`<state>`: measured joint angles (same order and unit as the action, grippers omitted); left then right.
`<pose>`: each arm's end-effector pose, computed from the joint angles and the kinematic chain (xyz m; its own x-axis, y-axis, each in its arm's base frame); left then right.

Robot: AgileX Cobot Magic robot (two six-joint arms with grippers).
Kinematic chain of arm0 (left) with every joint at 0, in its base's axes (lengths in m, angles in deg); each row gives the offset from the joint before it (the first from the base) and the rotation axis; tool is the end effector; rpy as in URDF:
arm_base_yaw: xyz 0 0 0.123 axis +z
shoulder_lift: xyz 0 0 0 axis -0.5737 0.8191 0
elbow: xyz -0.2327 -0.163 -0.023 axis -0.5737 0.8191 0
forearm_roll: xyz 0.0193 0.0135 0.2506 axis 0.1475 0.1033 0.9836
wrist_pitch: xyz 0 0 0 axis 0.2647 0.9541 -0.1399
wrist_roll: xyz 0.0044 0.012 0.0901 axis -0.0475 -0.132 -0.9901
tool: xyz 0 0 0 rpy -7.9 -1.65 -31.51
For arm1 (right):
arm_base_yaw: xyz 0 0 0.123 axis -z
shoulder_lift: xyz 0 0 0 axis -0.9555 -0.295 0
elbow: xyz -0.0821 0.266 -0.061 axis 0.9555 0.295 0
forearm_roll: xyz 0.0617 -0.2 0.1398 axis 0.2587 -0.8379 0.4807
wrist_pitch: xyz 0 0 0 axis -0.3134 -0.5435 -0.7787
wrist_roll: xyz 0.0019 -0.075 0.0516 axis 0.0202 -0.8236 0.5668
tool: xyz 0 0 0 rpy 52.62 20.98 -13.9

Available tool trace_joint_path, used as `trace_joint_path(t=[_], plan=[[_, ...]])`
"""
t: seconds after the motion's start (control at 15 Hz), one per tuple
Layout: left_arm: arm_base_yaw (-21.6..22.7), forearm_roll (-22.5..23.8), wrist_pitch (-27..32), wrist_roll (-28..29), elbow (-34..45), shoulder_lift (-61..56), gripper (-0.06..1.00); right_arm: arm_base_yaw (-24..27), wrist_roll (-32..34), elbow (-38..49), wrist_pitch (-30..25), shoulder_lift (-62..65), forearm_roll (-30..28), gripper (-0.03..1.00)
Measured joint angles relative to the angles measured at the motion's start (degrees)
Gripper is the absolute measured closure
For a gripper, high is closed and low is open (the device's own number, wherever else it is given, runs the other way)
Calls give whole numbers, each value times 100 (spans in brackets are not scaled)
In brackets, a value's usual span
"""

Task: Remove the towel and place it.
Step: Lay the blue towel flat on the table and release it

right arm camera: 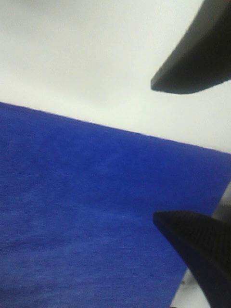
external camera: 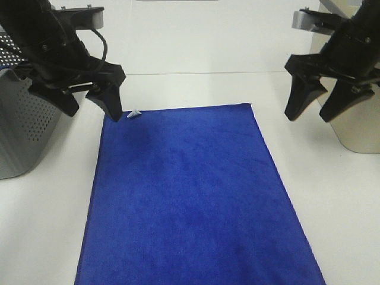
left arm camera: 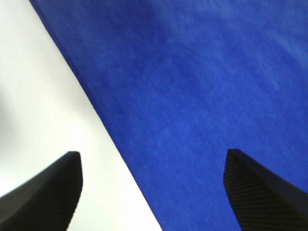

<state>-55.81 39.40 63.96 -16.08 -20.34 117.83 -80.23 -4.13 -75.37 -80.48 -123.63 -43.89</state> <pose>0.3500 -0.1496 0.2422 -0.9411 0.2438 -0.2342 0.2904 0.9377 -0.1909 0.3493 0.0722 0.2389 -0.9776 -0.1762 -0.1154 -0.2026 0.9365 0.2863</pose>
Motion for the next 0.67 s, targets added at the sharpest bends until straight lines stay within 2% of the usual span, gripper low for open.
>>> trace_joint_path(t=[0.27,0.53,0.67], plan=[[252,527,115,470,-1576,1283,19,0,327,-1788,-63,-1129,-46,20],[338,877,985,607,-3570,2836,19,0,338,-3146,-103,-2349,-246,19],[378,1014,1112,630,-4257,3380,19,0,338,-3558,-103,-2739,-441,19]])
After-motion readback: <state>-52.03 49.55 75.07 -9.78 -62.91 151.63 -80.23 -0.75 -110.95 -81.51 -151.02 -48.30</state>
